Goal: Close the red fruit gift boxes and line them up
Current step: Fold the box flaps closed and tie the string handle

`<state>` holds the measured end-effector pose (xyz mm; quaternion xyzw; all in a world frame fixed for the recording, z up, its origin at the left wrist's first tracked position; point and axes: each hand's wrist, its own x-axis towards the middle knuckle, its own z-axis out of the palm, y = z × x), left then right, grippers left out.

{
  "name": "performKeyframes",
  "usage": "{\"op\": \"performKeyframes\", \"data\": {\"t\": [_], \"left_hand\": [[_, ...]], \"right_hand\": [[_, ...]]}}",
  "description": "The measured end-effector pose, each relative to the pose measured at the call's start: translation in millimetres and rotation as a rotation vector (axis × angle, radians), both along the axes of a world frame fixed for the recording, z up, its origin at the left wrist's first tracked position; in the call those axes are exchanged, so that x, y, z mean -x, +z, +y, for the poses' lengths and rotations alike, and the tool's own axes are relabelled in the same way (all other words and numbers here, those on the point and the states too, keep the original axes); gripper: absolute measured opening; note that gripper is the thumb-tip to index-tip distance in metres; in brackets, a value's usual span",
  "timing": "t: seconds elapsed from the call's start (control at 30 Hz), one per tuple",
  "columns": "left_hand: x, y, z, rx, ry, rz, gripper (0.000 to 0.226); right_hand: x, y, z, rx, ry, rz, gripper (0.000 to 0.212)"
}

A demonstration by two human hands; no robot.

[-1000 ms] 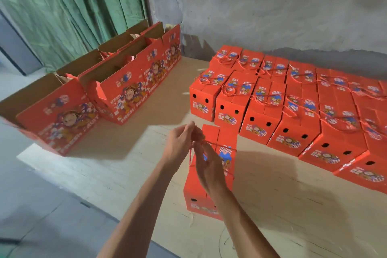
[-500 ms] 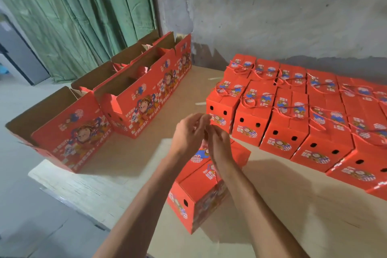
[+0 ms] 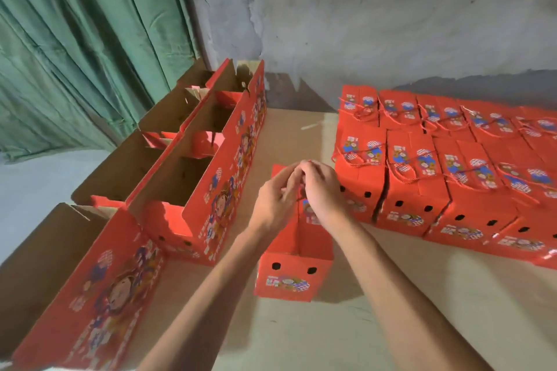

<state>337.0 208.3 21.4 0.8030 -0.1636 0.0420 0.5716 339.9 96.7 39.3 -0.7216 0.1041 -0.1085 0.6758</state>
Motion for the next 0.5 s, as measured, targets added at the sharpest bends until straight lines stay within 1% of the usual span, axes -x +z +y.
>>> {"op": "performKeyframes", "data": {"t": [0.1,0.17,0.23,0.33,0.4,0.43,0.5], "left_hand": [[-38,-9,13,0.024,0.006,0.014,0.035],[-61,-17,19,-0.03,-0.01,-0.03,0.04],[-78,-23,19,-0.13,-0.006,-0.068,0.052],[-103,-30,14,-0.27,0.019,-0.14,0.081],[-119,-36,9,-0.399,0.066,-0.181,0.097],[-128,-40,6,-0.469,0.069,-0.174,0.1],[-145,-47,-1,-0.573,0.035,-0.177,0.096]], "right_hand": [[-45,3,12,0.053,-0.02,0.014,0.032],[-75,5,18,0.075,-0.028,0.035,0.029],[-104,8,21,0.084,-0.034,0.047,0.031],[-147,15,20,0.15,-0.023,0.032,0.032],[-175,21,15,0.172,-0.016,0.042,0.031],[-189,23,11,0.183,-0.012,0.052,0.03],[-214,27,2,0.19,-0.013,0.06,0.029]]}}
